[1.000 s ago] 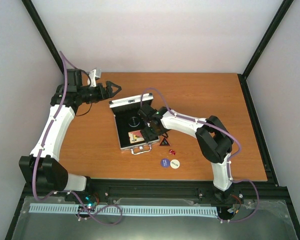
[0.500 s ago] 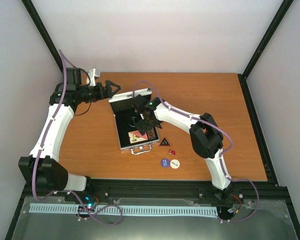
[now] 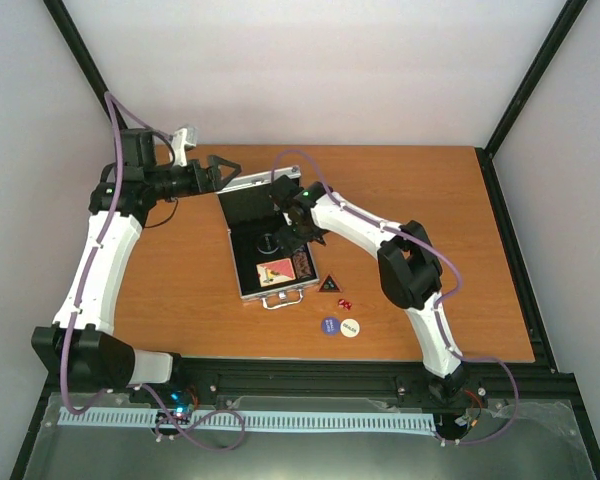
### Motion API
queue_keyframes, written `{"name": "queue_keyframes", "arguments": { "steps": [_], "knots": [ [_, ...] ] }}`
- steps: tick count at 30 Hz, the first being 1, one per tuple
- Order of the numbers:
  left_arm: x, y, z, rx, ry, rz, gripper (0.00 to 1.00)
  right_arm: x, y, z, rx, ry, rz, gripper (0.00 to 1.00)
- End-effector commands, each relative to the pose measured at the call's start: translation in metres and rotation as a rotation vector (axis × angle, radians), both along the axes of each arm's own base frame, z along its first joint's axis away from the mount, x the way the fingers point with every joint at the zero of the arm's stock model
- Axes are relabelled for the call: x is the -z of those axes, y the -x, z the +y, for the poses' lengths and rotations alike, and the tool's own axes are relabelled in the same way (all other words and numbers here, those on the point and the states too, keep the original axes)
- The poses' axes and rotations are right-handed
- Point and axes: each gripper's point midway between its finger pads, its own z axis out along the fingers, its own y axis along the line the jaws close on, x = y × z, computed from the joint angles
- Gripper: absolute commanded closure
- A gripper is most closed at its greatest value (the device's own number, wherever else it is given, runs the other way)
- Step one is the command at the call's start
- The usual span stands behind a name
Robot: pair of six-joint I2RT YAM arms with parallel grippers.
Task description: Pack up texas hold em set
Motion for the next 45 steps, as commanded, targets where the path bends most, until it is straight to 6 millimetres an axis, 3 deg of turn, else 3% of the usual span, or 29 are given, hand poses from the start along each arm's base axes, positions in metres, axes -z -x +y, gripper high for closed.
{"name": "queue_keyframes", "arguments": {
  "steps": [1,4,8,13,23,28,32,37,42,45],
  "knots": [
    [-0.018,0.011,-0.020,0.120,0.113,-0.041,0.00,-0.008,-0.002,0.002,-0.009,-0.008,-0.003,0.00],
    [-0.002,0.011,-0.023,0.138,0.130,-0.001,0.00,-0.010,-0.004,0.003,-0.005,-0.011,-0.008,0.00],
    [0.004,0.019,-0.031,0.221,0.166,0.015,0.00,-0.012,-0.007,0.006,-0.005,-0.015,-0.018,0.00],
    [0.034,0.019,-0.031,0.225,0.147,0.078,0.00,-0.013,-0.011,0.010,-0.007,-0.017,-0.021,0.00],
    [0.078,-0.005,-0.028,0.182,0.121,0.171,0.00,-0.014,-0.015,0.012,-0.003,-0.022,-0.024,0.00],
    [0.083,-0.023,-0.025,0.145,0.108,0.181,0.01,-0.025,-0.008,0.006,-0.007,-0.030,-0.021,0.00],
    [0.078,-0.026,-0.026,0.148,0.116,0.183,0.01,-0.045,0.011,-0.008,0.000,-0.051,-0.015,0.00],
    [0.076,-0.021,-0.025,0.149,0.112,0.183,0.00,-0.059,0.051,-0.040,0.025,-0.073,0.013,0.00],
    [0.081,-0.016,-0.025,0.144,0.115,0.200,0.00,-0.029,0.093,-0.076,0.076,-0.039,0.100,0.00],
    [0.084,-0.015,-0.024,0.139,0.112,0.206,0.00,-0.006,0.111,-0.091,0.114,-0.025,0.148,0.07]
  ]
}}
